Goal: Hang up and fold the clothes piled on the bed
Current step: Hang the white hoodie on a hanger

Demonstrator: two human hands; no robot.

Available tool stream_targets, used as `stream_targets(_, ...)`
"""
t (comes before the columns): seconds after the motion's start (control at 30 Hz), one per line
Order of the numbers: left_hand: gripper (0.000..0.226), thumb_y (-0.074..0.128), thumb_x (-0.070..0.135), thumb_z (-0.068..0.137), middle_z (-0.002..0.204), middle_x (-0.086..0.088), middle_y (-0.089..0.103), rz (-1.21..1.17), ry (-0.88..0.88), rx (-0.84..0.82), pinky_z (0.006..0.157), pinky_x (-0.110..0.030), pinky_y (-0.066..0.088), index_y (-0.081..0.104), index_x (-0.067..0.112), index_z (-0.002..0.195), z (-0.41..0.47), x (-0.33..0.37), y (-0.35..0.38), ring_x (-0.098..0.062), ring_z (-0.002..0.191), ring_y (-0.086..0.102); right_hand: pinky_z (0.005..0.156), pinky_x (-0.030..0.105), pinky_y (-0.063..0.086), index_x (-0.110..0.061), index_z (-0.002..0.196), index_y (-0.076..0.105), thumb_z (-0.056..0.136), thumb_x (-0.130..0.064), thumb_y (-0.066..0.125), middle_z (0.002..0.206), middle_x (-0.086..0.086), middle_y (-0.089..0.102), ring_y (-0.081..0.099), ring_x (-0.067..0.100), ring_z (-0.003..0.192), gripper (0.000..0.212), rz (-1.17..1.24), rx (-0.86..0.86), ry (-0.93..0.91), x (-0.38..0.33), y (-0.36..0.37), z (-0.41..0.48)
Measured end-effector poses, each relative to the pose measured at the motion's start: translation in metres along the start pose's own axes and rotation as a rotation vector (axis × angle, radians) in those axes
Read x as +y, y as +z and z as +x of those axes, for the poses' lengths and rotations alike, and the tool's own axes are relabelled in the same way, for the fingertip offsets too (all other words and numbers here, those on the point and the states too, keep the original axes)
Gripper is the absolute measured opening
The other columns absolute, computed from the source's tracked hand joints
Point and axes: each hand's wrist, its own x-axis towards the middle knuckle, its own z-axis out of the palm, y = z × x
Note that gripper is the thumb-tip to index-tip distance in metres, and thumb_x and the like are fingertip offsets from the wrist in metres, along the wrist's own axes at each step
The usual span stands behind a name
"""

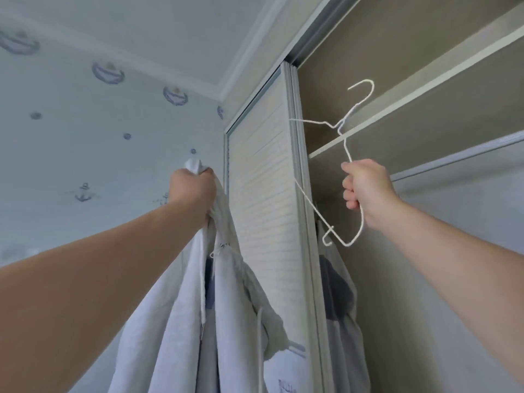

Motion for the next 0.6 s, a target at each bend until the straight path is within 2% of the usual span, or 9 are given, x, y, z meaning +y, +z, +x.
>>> stream_targets(0.13, 0.02, 0.059, 0.026, 0.091, 0.064, -0.002, 0.052, 0.181, 0.071, 0.086, 0.051, -0.024, 0.037, 0.057, 0.012, 0.079, -0.001, 0.028, -0.073, -0.019, 0.055, 0.051, 0.036, 0.015, 0.018, -0.019, 0.081, 0.051, 0.097, -0.027, 0.06, 0.049, -0.003, 0.032, 0.024, 0.009, 0.034, 0.02, 0.042, -0.178, 0.137, -0.009, 0.053, -0.019)
stream_targets(0.2, 0.021, 0.059, 0.026, 0.09, 0.064, -0.003, 0.049, 0.245, 0.095, 0.115, 0.058, -0.028, 0.042, 0.054, 0.012, 0.076, -0.006, 0.046, -0.106, -0.023, 0.057, 0.051, 0.037, 0.014, 0.015, -0.017, 0.086, 0.055, 0.098, -0.022, 0.055, 0.047, -0.004, 0.029, 0.021, 0.008, 0.033, 0.013, 0.023, -0.264, 0.185, -0.012, 0.072, -0.033)
stream_targets(0.27, 0.021, 0.06, 0.026, 0.09, 0.065, -0.003, 0.049, 0.307, 0.109, 0.149, 0.061, -0.031, 0.042, 0.053, 0.013, 0.074, -0.014, 0.065, -0.138, -0.024, 0.06, 0.051, 0.039, 0.016, 0.014, -0.012, 0.093, 0.063, 0.097, -0.016, 0.05, 0.049, -0.003, 0.029, 0.021, 0.009, 0.036, 0.015, 0.035, -0.341, 0.207, -0.015, 0.085, -0.05)
stream_targets(0.37, 0.019, 0.061, 0.024, 0.09, 0.065, -0.002, 0.049, 0.397, 0.096, 0.229, 0.054, -0.027, 0.04, 0.055, 0.012, 0.077, -0.028, 0.09, -0.187, -0.023, 0.058, 0.05, 0.039, 0.017, 0.013, -0.006, 0.096, 0.069, 0.096, -0.013, 0.05, 0.048, -0.005, 0.028, 0.019, 0.009, 0.038, 0.021, 0.118, -0.457, 0.197, -0.025, 0.101, -0.083)
stream_targets(0.47, 0.02, 0.062, 0.026, 0.093, 0.068, -0.005, 0.05, 0.499, 0.072, 0.31, 0.054, -0.025, 0.036, 0.055, 0.01, 0.083, -0.044, 0.117, -0.238, -0.023, 0.057, 0.048, 0.038, 0.016, 0.013, -0.005, 0.095, 0.07, 0.096, -0.013, 0.049, 0.043, -0.009, 0.026, 0.018, 0.009, 0.036, 0.023, 0.218, -0.556, 0.19, -0.04, 0.117, -0.12)
stream_targets(0.6, 0.025, 0.06, 0.025, 0.096, 0.066, -0.003, 0.044, 0.635, 0.029, 0.415, 0.049, -0.024, 0.031, 0.05, 0.011, 0.078, -0.075, 0.151, -0.301, -0.021, 0.055, 0.041, 0.039, 0.016, 0.014, -0.003, 0.094, 0.07, 0.099, -0.015, 0.05, 0.045, -0.009, 0.025, 0.018, 0.009, 0.037, 0.024, 0.331, -0.707, 0.198, -0.056, 0.131, -0.174)
